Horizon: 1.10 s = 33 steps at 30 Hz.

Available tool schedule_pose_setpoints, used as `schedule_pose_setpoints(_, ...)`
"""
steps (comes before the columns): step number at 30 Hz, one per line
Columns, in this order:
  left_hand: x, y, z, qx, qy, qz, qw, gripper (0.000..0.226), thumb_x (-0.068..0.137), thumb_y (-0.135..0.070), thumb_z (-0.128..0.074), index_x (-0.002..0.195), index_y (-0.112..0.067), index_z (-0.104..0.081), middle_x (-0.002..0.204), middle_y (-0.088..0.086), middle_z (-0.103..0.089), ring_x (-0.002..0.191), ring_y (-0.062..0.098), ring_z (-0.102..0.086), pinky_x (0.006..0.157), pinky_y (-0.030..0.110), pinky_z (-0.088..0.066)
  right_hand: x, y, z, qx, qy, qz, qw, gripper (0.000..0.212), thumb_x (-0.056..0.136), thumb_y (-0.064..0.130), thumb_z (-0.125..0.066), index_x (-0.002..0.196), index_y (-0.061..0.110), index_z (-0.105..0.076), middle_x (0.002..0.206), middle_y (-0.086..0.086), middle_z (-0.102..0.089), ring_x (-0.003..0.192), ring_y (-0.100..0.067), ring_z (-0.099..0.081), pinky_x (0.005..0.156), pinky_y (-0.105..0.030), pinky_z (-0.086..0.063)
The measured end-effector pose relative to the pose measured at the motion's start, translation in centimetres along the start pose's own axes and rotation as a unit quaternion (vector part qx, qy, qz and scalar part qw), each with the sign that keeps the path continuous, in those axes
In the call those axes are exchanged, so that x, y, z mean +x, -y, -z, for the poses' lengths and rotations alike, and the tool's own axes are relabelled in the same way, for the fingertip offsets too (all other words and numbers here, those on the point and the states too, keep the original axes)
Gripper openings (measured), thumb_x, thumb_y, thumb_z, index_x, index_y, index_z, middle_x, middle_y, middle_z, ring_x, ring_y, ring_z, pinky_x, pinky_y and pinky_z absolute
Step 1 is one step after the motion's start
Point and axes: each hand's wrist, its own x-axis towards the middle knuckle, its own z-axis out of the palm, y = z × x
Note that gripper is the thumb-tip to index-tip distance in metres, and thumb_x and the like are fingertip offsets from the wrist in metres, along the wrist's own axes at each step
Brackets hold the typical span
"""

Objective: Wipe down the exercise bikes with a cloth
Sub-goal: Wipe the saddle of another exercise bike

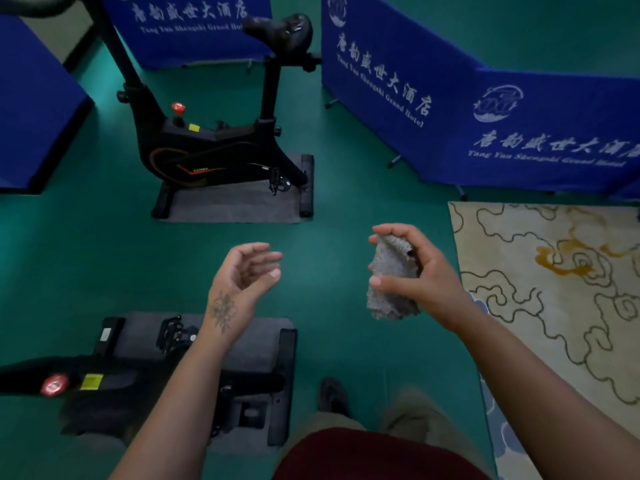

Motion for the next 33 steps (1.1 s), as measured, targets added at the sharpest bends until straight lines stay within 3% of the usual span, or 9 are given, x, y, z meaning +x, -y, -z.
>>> schedule_pose_setpoints(4, 2.6, -0.6, 0.2, 0.015, -0.028, 0.006, 0.999, 0.042, 0.085, -0.017, -0.077, 0.124, -0.017, -0.064, 0.124, 0.009, -0.077, 0.117, 0.028, -0.072, 0.098, 0.03, -0.057, 4.7, 0.2, 1.0, -0.021, 0.031, -0.017, 0.999, 0.082, 0.067, 0.036, -0.094, 0.141, 0.043, -0.058, 0.144, 0.007, -0.056, 0.133, -0.023, -0.059, 0.115, -0.059, -0.045)
schedule_pose_setpoints(7, 5.2, -0.7, -0.5, 0.018, -0.057, 0.009, 0.998, 0.043, 0.084, -0.016, -0.077, 0.124, -0.013, -0.063, 0.123, 0.01, -0.076, 0.115, 0.027, -0.073, 0.096, 0.027, -0.057, 9.3, 0.4, 1.8, -0.059, 0.039, -0.012, 0.997, 0.076, 0.073, 0.028, -0.095, 0.139, 0.044, -0.061, 0.141, 0.007, -0.052, 0.131, -0.003, -0.052, 0.119, -0.039, -0.04)
schedule_pose_setpoints(9, 7.1, -1.1, -1.2, 0.022, -0.065, 0.005, 0.998, 0.044, 0.084, -0.016, -0.077, 0.125, -0.012, -0.062, 0.124, 0.011, -0.075, 0.115, 0.026, -0.073, 0.097, 0.028, -0.058, 12.5, 0.2, 2.7, -0.06, 0.031, -0.006, 0.998, 0.072, 0.078, 0.014, -0.092, 0.138, 0.04, -0.063, 0.136, 0.005, -0.057, 0.126, 0.0, -0.054, 0.113, -0.034, -0.043)
schedule_pose_setpoints(12, 11.1, -1.6, -3.0, 0.025, -0.093, 0.003, 0.995, 0.046, 0.084, -0.017, -0.078, 0.127, -0.011, -0.062, 0.126, 0.01, -0.075, 0.116, 0.023, -0.073, 0.099, 0.029, -0.057, 18.3, 0.3, 4.8, -0.023, 0.035, -0.003, 0.999, 0.07, 0.08, 0.002, -0.088, 0.136, 0.038, -0.065, 0.135, 0.005, -0.065, 0.116, -0.009, -0.068, 0.103, -0.037, -0.056)
schedule_pose_setpoints(15, 15.6, -2.2, -5.2, 0.033, -0.111, 0.004, 0.993, 0.046, 0.084, -0.019, -0.078, 0.127, -0.015, -0.063, 0.126, 0.007, -0.075, 0.116, 0.023, -0.072, 0.099, 0.031, -0.057, 23.7, 0.5, 7.5, 0.033, 0.061, -0.009, 0.998, 0.074, 0.082, -0.009, -0.082, 0.141, 0.03, -0.06, 0.127, 0.002, -0.068, 0.101, -0.014, -0.077, 0.087, -0.031, -0.063)
schedule_pose_setpoints(19, 21.3, -3.2, -7.6, 0.04, -0.135, -0.002, 0.99, 0.049, 0.083, -0.017, -0.078, 0.129, -0.012, -0.062, 0.129, 0.008, -0.074, 0.118, 0.024, -0.071, 0.099, 0.03, -0.057, 30.0, 0.0, 10.7, 0.046, 0.081, -0.011, 0.996, 0.073, 0.082, -0.005, -0.084, 0.134, 0.04, -0.061, 0.122, -0.002, -0.07, 0.104, -0.03, -0.076, 0.092, -0.052, -0.063)
schedule_pose_setpoints(22, 25.1, -3.7, -8.4, 0.048, -0.145, 0.004, 0.988, 0.052, 0.082, -0.018, -0.079, 0.131, -0.014, -0.062, 0.134, 0.003, -0.072, 0.122, 0.021, -0.069, 0.099, 0.03, -0.057, 34.7, -0.5, 12.2, 0.051, 0.094, -0.02, 0.994, 0.065, 0.082, 0.0, -0.085, 0.131, 0.037, -0.063, 0.123, -0.01, -0.069, 0.107, -0.042, -0.073, 0.091, -0.064, -0.059)
schedule_pose_setpoints(29, 34.1, -3.8, -6.6, 0.072, -0.153, 0.019, 0.985, 0.065, 0.077, -0.042, -0.083, 0.137, -0.027, -0.062, 0.146, -0.006, -0.064, 0.135, 0.012, -0.062, 0.113, 0.048, -0.052, 44.2, -0.2, 11.3, 0.043, 0.127, -0.036, 0.99, 0.052, 0.085, -0.001, -0.083, 0.123, 0.031, -0.069, 0.118, -0.005, -0.071, 0.106, -0.042, -0.073, 0.092, -0.066, -0.057)
schedule_pose_setpoints(33, 41.9, -3.5, -3.2, 0.079, -0.138, 0.021, 0.987, 0.072, 0.077, -0.048, -0.082, 0.143, -0.032, -0.059, 0.149, -0.011, -0.062, 0.14, 0.007, -0.057, 0.118, 0.05, -0.048, 51.4, 0.4, 9.3, 0.029, 0.105, -0.053, 0.993, 0.051, 0.083, 0.005, -0.086, 0.122, 0.033, -0.069, 0.116, -0.005, -0.073, 0.106, -0.041, -0.073, 0.091, -0.065, -0.058)
